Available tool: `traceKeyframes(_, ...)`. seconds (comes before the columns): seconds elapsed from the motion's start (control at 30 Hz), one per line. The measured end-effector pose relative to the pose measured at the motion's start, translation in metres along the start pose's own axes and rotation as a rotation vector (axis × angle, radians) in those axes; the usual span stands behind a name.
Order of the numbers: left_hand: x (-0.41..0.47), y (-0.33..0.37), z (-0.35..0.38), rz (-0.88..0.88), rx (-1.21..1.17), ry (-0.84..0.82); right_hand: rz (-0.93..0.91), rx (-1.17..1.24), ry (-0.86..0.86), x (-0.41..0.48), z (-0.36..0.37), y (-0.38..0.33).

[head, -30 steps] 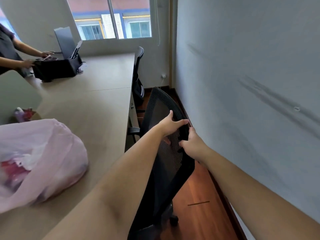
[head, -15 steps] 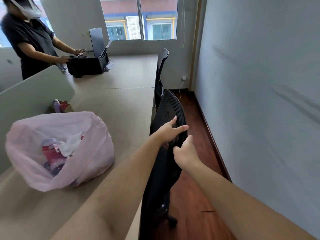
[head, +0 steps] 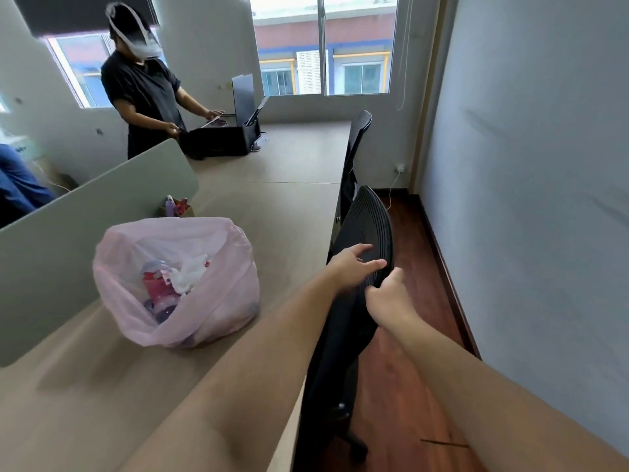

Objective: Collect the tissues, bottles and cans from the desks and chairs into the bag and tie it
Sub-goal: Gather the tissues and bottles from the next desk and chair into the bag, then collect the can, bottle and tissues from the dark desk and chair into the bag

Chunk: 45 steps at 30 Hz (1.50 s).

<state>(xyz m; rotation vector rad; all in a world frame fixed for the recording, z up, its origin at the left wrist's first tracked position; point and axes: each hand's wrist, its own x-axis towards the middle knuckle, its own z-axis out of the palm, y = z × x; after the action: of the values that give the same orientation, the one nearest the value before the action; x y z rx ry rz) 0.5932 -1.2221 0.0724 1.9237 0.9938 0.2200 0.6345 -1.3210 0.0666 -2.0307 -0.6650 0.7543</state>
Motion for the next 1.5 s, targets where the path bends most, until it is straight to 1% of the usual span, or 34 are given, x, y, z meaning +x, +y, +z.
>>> traceKeyframes(0.07, -0.009, -0.002, -0.019, 0.104, 0.133, 0.044, -0.018, -0.236, 0.093, -0.001, 0.001, -0.006)
traceKeyframes(0.13, -0.018, -0.004, -0.047, 0.195, 0.212, 0.106, -0.108, -0.427, 0.263, -0.003, 0.004, -0.026)
traceKeyframes(0.2, -0.025, -0.011, -0.08, 0.262, 0.268, 0.216, -0.272, -0.419, 0.402, -0.005, 0.012, -0.055)
traceKeyframes(0.23, -0.027, -0.021, -0.103, 0.28, 0.294, 0.295, -0.355, -0.376, 0.423, -0.005, 0.025, -0.073)
traceKeyframes(0.3, -0.032, -0.044, -0.149, 0.301, 0.333, 0.485, -0.459, -0.298, 0.377, -0.003, 0.057, -0.108)
traceKeyframes(0.4, -0.041, -0.093, -0.221, 0.281, 0.418, 0.741, -0.497, -0.192, 0.256, 0.005, 0.118, -0.142)
traceKeyframes(0.47, -0.047, -0.138, -0.263, 0.197, 0.568, 0.91, -0.483, -0.188, 0.19, 0.012, 0.159, -0.151)
traceKeyframes(0.5, -0.051, -0.162, -0.28, 0.135, 0.624, 0.968, -0.465, -0.205, 0.154, 0.015, 0.177, -0.152)
traceKeyframes(0.53, -0.054, -0.184, -0.293, 0.061, 0.657, 0.985, -0.439, -0.236, 0.11, 0.018, 0.192, -0.152)
traceKeyframes(0.6, -0.057, -0.23, -0.311, -0.103, 0.675, 0.913, -0.372, -0.344, 0.013, 0.024, 0.22, -0.149)
traceKeyframes(0.67, -0.059, -0.27, -0.316, -0.279, 0.678, 0.77, -0.297, -0.466, -0.059, 0.028, 0.237, -0.146)
traceKeyframes(0.73, -0.059, -0.296, -0.314, -0.391, 0.631, 0.648, -0.218, -0.489, -0.086, 0.033, 0.246, -0.142)
traceKeyframes(0.77, -0.059, -0.304, -0.313, -0.407, 0.567, 0.618, -0.182, -0.462, -0.081, 0.036, 0.248, -0.138)
traceKeyframes(0.87, -0.061, -0.314, -0.309, -0.359, 0.36, 0.562, -0.137, -0.367, -0.05, 0.045, 0.254, -0.123)
traceKeyframes(0.93, -0.063, -0.317, -0.306, -0.299, 0.322, 0.532, -0.109, -0.308, -0.034, 0.045, 0.256, -0.116)
traceKeyframes(1.07, -0.072, -0.308, -0.309, -0.229, 0.337, 0.477, -0.071, -0.165, 0.03, 0.039, 0.251, -0.109)
traceKeyframes(1.2, -0.083, -0.281, -0.324, -0.112, 0.388, 0.401, -0.066, -0.032, 0.073, 0.032, 0.233, -0.123)
traceKeyframes(1.33, -0.08, -0.255, -0.351, -0.068, 0.422, 0.427, -0.11, 0.056, 0.162, 0.017, 0.218, -0.15)
traceKeyframes(1.5, -0.069, -0.216, -0.385, 0.105, 0.428, 0.361, -0.125, 0.148, 0.317, -0.014, 0.2, -0.176)
